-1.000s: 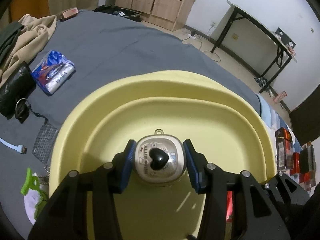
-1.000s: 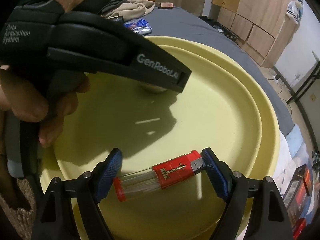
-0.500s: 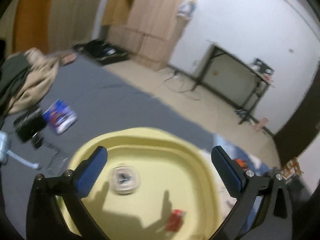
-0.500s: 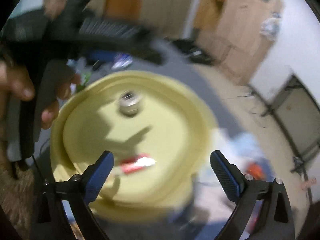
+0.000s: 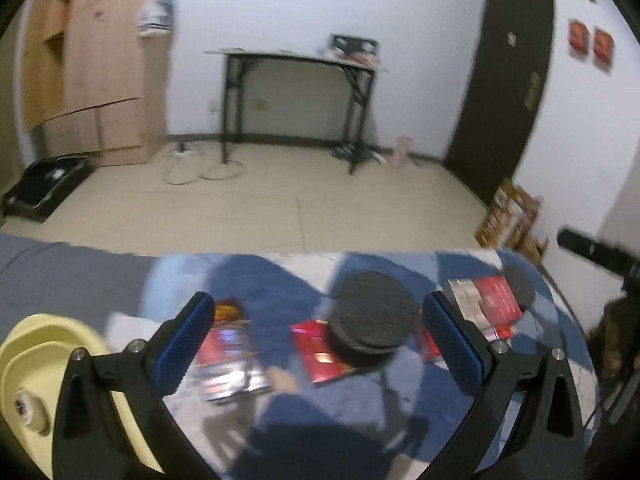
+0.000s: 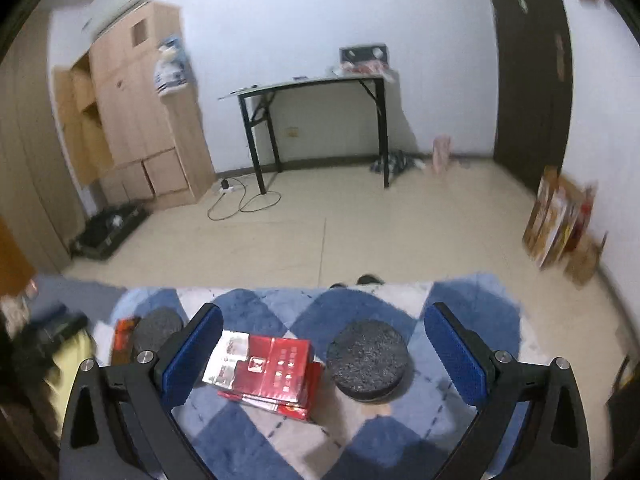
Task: Organize rigid objects
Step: 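Grasp the black foam cylinder with the left tool while the right tool grasps the red-white pack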
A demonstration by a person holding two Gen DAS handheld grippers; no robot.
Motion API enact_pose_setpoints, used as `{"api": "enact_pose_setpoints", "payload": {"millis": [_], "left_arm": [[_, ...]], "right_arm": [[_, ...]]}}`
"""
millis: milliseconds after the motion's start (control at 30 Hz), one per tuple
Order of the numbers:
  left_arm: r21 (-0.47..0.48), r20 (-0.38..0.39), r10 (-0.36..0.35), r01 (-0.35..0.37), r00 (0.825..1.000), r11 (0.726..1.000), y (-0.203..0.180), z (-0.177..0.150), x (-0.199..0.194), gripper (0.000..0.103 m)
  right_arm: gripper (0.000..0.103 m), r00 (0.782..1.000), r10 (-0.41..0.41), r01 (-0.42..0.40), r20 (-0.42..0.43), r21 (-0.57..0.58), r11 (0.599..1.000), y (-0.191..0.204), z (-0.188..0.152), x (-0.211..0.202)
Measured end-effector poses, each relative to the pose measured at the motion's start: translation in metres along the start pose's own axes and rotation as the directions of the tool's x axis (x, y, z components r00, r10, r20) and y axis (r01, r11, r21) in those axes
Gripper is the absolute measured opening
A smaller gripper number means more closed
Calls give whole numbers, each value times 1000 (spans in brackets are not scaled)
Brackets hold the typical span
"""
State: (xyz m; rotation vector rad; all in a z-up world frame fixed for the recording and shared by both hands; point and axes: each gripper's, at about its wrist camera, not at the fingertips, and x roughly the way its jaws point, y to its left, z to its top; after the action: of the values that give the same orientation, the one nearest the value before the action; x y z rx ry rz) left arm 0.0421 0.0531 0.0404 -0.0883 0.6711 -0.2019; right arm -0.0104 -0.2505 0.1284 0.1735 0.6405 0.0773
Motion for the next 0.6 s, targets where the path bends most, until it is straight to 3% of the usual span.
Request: {"api": "enact_pose_setpoints", "payload": {"millis": [100, 300, 400, 500, 600], "left_arm": [[74, -52, 33, -29, 998, 997, -18, -8, 25, 103], [122, -77, 85, -75, 993, 990, -44, -17, 53, 103], [131, -84, 82, -71, 993, 989, -48, -19, 58, 103], [128, -81, 95, -84, 992, 988, -46, -19, 60, 103], [123, -89, 97, -85, 991, 989, -45, -21, 65, 103]], "right_arm": [[103, 997, 67, -67, -28, 13, 998, -9, 2, 11], [103, 991, 46, -44, -128, 16, 999, -42, 13, 59], [103, 974, 63, -66, -219, -5, 998, -59, 16, 69], [103, 972, 24, -41, -234, -69, 997, -59, 21, 66], [103, 972, 53, -57, -231, -12, 998, -55, 27, 72]]}}
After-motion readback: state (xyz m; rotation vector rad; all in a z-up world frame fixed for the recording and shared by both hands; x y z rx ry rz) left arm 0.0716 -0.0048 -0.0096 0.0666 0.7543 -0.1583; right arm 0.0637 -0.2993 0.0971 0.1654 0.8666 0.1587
